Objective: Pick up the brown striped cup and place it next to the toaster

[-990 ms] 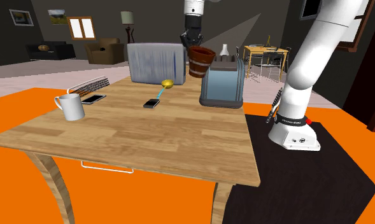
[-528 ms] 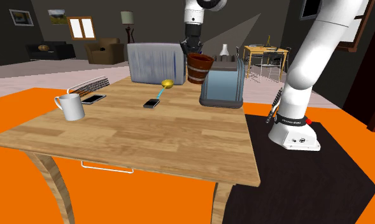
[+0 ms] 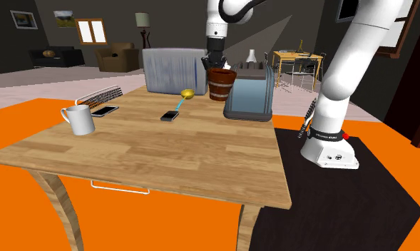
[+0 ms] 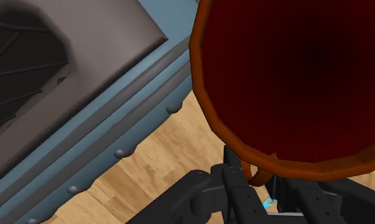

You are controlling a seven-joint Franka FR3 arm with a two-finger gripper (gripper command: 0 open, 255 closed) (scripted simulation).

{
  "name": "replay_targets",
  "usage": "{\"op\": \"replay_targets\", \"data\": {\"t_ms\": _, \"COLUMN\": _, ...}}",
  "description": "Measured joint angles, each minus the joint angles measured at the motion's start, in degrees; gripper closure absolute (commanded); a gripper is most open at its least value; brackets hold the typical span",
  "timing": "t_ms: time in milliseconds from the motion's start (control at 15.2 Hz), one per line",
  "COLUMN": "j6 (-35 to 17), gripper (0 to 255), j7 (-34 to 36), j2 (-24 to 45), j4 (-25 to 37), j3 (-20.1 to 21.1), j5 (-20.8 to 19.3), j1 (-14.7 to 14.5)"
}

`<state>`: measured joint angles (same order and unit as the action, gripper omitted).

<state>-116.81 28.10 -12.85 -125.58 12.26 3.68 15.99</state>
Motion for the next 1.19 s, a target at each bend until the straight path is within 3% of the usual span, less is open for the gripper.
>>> {"op": "replay_targets", "data": {"t_ms": 1188, "j6": -14.6, "gripper": 255, "j7": 0.6, "j2": 5.8, "j4": -9.2, "j3": 0.8, "j5": -0.9, "j1": 0.1}}
